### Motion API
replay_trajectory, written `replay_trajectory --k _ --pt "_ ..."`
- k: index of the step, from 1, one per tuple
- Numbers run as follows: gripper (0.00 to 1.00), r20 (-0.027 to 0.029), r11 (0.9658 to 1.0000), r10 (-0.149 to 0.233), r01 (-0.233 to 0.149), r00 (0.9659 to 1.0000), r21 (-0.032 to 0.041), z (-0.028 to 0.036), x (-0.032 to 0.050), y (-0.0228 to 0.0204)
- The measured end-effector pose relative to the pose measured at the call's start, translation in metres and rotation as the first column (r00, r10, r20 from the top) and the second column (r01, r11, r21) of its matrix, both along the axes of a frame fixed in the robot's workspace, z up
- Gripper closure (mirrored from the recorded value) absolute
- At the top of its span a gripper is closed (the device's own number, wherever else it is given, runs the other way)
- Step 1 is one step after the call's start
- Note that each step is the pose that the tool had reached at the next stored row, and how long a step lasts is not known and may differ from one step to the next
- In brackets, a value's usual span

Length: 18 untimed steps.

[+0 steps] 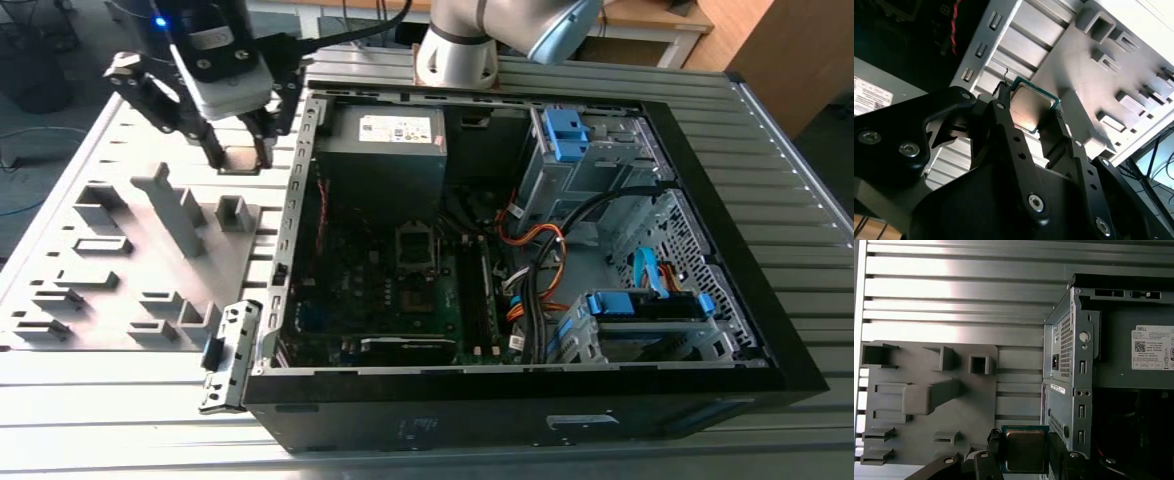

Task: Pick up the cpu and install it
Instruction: 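Pick up the cpu and move it towards the insertion slot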

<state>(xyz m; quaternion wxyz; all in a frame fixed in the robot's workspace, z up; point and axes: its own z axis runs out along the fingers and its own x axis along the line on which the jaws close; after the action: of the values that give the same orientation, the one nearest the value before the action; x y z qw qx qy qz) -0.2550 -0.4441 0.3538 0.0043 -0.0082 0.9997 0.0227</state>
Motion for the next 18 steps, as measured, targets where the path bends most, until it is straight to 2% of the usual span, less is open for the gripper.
replay_trajectory --k 18 --pt "0.53 0.0000 1.0000 0.000 0.000 1.0000 0.0001 -0.0008 0.0518 0.0000"
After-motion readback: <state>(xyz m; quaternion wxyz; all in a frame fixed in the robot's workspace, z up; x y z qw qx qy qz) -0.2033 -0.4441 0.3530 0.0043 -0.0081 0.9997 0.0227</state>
